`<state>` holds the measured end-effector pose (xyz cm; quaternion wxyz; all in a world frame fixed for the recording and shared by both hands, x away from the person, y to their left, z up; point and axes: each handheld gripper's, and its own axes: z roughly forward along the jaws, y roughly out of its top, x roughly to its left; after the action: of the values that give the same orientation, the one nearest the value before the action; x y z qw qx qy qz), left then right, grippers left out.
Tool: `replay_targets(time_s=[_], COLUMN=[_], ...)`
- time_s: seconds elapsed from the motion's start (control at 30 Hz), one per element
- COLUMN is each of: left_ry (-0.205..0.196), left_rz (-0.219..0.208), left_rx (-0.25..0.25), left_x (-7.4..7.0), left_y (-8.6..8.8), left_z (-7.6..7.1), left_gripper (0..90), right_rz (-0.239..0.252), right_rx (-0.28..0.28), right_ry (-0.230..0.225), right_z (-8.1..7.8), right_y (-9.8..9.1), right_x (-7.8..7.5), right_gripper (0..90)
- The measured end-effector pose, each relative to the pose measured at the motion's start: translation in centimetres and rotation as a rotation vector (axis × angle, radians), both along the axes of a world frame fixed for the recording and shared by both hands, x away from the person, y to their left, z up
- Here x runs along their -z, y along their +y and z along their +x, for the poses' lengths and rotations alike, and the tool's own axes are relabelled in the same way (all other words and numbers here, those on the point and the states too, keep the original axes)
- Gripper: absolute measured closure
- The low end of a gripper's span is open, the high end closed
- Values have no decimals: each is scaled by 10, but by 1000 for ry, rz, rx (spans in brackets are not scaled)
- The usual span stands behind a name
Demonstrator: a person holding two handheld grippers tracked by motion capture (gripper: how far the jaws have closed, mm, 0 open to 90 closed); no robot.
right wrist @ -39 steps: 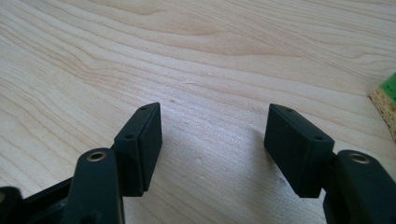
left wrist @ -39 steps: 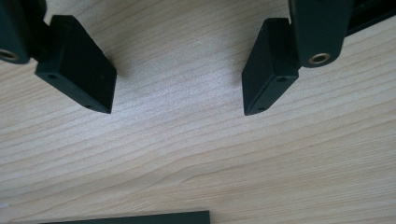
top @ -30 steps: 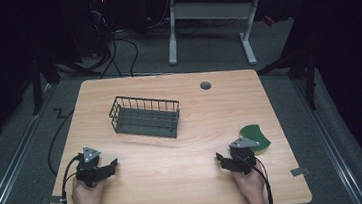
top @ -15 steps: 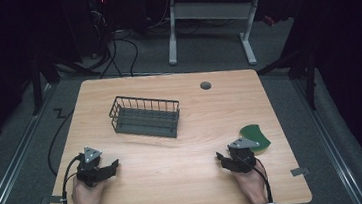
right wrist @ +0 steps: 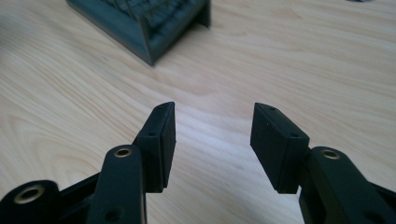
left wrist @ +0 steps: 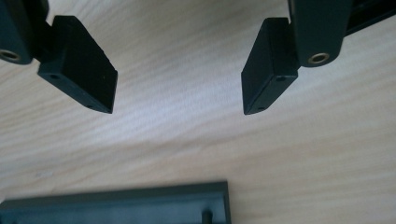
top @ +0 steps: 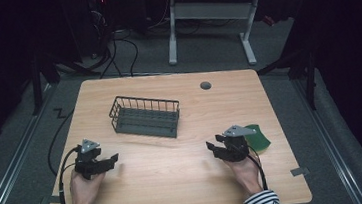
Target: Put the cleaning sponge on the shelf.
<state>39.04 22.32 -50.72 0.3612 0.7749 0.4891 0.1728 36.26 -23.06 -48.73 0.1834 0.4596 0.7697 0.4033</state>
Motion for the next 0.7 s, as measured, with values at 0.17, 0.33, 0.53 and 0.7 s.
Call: replay_targets(time_s=[0.17, 0.33, 0.53, 0.7], left_ry=[-9, -47, -67, -64], left_rz=[-9, -37, -79, -80], left_rx=[11, 11, -1, -15], left_x=[-17, -45, -60, -68], left_y=[1, 3, 5, 6], left_z=[14, 35, 51, 67], left_gripper=[283, 307, 305, 314], right_rz=[28, 59, 85, 78], right_rx=[-43, -76, -72, -78], right_ry=[15, 58, 61, 38], right_z=[11, 32, 52, 66], right_y=[9, 24, 31, 43], right_x=[-10, -20, -29, -41], right_gripper=[592, 643, 654, 657])
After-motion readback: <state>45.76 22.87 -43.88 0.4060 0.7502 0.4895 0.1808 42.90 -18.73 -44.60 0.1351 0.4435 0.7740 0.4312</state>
